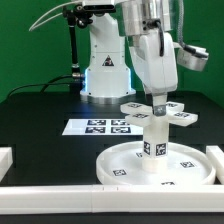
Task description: Assemble round table
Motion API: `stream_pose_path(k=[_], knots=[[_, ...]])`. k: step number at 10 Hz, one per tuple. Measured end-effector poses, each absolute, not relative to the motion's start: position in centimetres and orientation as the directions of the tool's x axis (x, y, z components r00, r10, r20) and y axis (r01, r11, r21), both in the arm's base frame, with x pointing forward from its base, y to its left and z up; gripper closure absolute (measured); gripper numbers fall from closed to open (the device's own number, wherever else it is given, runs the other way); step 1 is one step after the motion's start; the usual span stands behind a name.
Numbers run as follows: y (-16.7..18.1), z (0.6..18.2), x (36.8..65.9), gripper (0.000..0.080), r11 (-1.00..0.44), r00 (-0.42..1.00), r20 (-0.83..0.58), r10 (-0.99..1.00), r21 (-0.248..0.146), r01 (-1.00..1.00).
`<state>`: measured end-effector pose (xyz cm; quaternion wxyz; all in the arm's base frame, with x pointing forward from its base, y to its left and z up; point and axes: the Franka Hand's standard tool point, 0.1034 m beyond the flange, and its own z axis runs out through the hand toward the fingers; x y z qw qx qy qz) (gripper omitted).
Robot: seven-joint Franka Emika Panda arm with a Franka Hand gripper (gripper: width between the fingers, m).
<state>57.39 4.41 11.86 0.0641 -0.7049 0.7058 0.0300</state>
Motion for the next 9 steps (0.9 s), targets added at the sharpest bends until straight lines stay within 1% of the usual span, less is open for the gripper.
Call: stream_pose_path(k=[1,2,5,7,9], knots=[[4.51,12.41,57.58,0.015,0.003,0.005,-0.135,-0.991,-0.057,-0.998],[4.64,12.56,57.54,0.015,0.0,0.007,-0.139,-0.99,-0.048,-0.999],[4.71,12.32,57.5,0.015,-0.074,0.08,-0.132,-0.988,-0.055,-0.996],[4.87,12.48,57.72,0.015,-0.379,0.385,-0.115,-0.916,-0.072,-0.923],[4.88,12.67,58.08,0.015,-0.589,0.597,-0.093,-0.797,-0.101,-0.802]])
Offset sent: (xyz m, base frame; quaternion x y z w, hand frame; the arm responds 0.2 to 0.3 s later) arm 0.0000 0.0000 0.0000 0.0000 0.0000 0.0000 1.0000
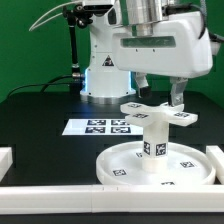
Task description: Assemble round table
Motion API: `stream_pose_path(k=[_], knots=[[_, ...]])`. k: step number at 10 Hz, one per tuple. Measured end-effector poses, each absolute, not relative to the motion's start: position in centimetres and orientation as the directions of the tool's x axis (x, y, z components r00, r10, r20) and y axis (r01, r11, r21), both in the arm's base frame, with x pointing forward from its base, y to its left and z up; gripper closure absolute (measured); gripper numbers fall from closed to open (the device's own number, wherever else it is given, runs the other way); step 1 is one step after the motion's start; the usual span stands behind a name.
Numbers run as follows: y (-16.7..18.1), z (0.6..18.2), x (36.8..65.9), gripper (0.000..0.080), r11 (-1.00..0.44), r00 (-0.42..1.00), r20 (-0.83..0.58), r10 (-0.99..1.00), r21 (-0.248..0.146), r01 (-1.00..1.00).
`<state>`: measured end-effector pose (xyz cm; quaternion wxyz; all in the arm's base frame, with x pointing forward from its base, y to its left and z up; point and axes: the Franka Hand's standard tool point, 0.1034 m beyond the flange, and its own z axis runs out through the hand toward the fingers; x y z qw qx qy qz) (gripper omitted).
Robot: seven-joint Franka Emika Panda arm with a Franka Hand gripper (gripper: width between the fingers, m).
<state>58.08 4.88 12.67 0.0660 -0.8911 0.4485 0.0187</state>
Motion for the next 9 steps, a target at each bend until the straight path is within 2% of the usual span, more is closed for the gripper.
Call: stream_pose_path(k=[6,7,9], knots=[[4.79,12.65,58.09,0.015,-0.868,0.877,-0.041,-0.478,-0.13,-0.479],[4.72,12.67,58.13,0.015,-0.915,0.923,-0.023,-0.384,-0.127,-0.384],[4.7,12.67,58.15,0.015,-0.988,0.993,0.015,-0.121,-0.094,-0.119]])
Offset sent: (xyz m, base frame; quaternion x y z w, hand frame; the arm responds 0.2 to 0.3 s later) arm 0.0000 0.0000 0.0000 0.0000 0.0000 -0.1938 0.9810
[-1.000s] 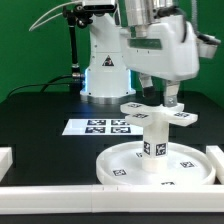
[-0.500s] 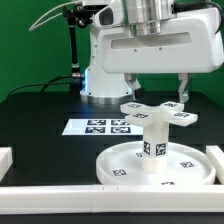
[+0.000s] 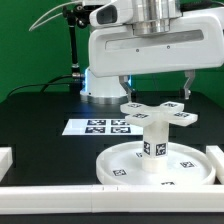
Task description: Assemble round table
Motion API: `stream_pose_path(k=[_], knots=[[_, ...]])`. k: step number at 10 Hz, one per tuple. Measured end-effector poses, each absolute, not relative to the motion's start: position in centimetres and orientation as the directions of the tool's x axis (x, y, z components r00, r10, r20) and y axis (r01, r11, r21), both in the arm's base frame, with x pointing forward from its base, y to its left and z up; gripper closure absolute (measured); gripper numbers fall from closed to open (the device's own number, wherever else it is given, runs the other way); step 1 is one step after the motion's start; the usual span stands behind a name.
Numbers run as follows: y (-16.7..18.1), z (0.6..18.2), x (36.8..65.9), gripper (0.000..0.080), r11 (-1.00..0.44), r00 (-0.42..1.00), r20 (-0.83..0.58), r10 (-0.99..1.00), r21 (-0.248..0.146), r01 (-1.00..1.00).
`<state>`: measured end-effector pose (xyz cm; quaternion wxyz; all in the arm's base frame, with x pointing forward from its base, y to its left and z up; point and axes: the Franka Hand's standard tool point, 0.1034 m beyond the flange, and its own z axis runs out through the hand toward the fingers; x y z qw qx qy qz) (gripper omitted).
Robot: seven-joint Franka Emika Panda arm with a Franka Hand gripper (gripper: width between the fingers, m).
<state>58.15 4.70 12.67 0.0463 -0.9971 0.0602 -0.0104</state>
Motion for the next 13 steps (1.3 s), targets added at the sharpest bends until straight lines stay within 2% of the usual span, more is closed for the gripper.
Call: stream_pose_path(k=[1,6,8,10,13], knots=[[4.8,12.6,58.1,0.015,-0.997,1.0,0.021,0.014,-0.069,0.015],[4.3,12.5,58.2,0.015,-0.938,0.94,0.028,0.34,-0.057,0.342],[3.6,12.5,58.3,0.015,-0.845,0.845,0.037,0.533,-0.04,0.534],[3.3,12.5,58.6,0.015,-0.692,0.691,0.045,0.722,0.006,0.722],[2.9,12.4,58.6,0.015,-0.542,0.541,0.033,0.84,0.022,0.84]])
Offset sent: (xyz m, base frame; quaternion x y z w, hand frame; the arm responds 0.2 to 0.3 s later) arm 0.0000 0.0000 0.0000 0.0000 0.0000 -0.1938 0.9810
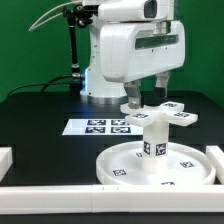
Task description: Assemble round table
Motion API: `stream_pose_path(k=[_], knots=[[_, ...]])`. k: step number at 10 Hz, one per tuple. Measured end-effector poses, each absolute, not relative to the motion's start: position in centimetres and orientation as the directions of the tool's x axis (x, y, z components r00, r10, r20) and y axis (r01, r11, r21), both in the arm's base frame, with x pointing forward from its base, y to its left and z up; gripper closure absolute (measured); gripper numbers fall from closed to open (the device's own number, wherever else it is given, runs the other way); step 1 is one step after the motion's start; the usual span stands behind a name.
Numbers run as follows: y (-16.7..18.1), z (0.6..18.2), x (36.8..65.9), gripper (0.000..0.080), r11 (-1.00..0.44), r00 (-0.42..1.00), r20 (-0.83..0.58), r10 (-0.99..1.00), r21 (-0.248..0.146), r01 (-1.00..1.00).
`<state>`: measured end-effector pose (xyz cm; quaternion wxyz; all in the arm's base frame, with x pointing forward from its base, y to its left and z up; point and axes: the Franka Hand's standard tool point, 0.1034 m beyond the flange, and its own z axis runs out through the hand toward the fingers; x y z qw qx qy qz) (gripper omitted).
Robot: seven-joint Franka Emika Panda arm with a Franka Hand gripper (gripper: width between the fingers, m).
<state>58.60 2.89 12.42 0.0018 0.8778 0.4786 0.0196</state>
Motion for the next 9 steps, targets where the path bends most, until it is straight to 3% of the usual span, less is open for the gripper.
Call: stream_pose_path(k=[3,5,8,9], knots=[[2.3,12.4,58.6,0.015,-0.402,0.402,0.01,0.916,0.034,0.915],[2.5,12.4,58.8,0.015,-0.214,0.215,-0.017,0.976,0.057,0.975],[3.9,12.2,58.6,0.015,-0.023,0.026,-0.056,0.998,0.054,0.998],[4.4,11.9,58.5,0.015,0.111,-0.108,-0.079,0.991,0.042,0.993]])
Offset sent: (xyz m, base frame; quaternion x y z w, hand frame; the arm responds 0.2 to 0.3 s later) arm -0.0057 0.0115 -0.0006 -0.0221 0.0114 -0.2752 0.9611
